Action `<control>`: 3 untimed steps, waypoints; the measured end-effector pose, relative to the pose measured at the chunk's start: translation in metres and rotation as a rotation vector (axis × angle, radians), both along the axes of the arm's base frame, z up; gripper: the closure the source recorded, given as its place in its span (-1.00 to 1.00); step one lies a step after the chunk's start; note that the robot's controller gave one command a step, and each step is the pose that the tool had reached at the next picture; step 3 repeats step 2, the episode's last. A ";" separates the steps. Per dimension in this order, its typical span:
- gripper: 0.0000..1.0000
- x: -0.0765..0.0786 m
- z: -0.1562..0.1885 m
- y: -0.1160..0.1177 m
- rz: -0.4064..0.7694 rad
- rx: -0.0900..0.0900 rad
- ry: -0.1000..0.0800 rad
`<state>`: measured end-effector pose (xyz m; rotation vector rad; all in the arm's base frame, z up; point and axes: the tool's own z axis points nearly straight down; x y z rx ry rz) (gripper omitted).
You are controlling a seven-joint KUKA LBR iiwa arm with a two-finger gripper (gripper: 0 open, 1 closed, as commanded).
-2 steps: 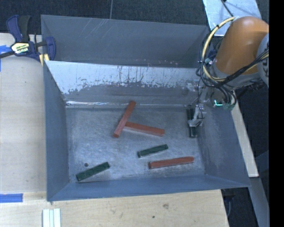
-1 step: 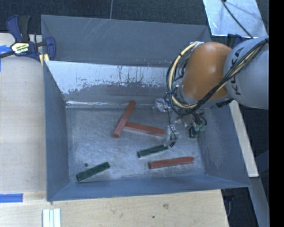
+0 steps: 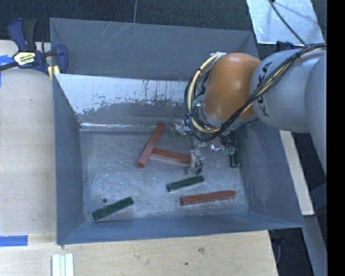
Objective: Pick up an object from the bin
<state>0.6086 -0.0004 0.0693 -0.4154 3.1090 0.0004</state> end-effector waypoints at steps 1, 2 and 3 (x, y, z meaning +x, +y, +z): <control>1.00 0.001 0.002 0.000 0.001 0.000 -0.004; 1.00 -0.006 0.151 0.008 0.144 -0.001 0.000; 1.00 -0.006 0.151 0.008 0.144 -0.001 0.000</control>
Offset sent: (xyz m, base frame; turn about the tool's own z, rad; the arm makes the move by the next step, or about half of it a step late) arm 0.0000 0.0000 0.0000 0.0000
